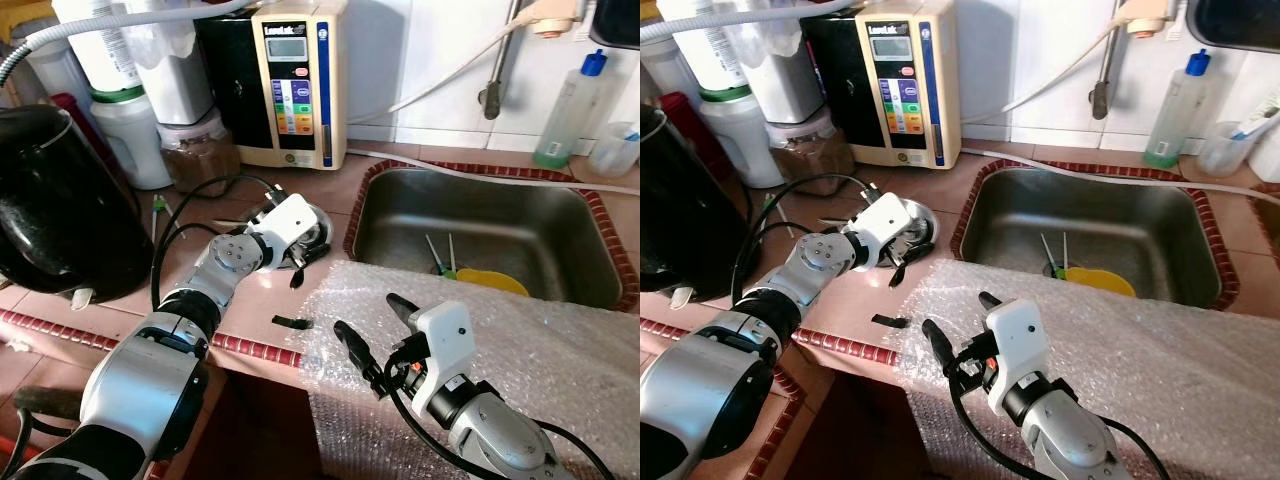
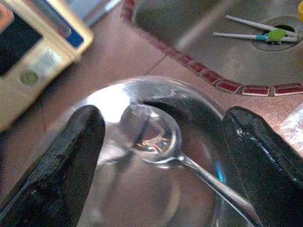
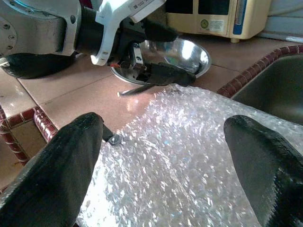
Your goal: Kitchen organization
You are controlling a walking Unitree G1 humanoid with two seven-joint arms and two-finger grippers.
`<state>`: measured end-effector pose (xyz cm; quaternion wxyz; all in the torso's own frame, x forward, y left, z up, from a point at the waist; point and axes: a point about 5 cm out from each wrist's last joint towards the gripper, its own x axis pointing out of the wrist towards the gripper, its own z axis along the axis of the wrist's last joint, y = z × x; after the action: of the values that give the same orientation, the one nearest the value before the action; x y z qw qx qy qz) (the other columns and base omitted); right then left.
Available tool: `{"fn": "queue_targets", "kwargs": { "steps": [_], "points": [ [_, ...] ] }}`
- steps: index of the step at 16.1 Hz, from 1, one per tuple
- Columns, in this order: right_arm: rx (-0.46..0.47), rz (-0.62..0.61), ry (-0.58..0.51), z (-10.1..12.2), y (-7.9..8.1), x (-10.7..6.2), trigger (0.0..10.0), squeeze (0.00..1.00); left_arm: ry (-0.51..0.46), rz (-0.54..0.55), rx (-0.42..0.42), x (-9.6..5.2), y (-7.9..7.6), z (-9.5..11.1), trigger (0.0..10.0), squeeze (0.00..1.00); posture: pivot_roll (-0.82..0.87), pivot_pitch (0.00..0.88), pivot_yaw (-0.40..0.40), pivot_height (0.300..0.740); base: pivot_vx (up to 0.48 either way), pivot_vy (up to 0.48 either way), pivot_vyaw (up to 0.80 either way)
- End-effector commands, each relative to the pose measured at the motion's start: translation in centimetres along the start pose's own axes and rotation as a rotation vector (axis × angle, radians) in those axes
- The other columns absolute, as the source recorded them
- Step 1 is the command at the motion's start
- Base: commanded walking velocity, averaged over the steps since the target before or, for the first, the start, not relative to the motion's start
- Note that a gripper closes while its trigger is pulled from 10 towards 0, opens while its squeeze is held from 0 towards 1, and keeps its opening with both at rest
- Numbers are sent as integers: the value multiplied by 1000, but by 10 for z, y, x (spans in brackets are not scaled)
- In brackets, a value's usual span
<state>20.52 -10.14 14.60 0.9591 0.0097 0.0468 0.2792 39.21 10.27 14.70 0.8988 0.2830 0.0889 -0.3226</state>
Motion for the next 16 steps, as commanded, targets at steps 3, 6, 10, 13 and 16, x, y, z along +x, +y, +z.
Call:
{"fn": "queue_targets", "kwargs": {
  "steps": [3, 6, 10, 13, 16],
  "points": [
    [-7, 20, -14, 6, 1, 2, 10000, 102, 145, -10, -141, -2, -5, -23, 7098, 0, -76, 0, 119, 740, 0, 0, 0],
    [-16, 12, -8, 6, -3, 1, 10000, 47, 181, -30, -165, -4, -9, -31, 7882, 0, -78, 0, 114, 740, 0, 0, 0],
    [-31, 9, -5, 7, -7, 2, 10000, 47, 181, -5, -195, -6, -3, -30, 9686, 0, -69, 0, 111, 740, 0, 0, 0],
    [-47, -2, -25, 13, -11, 2, 10000, 43, 174, 21, -245, -9, 5, -30, 10000, 0, -65, 0, 113, 740, 0, 0, 0],
    [-70, -23, -64, 24, -18, 3, 10000, 0, 153, 54, -290, -14, 17, -29, 10000, 0, -60, 0, 111, 740, 0, 0, 0]
  ]
}}
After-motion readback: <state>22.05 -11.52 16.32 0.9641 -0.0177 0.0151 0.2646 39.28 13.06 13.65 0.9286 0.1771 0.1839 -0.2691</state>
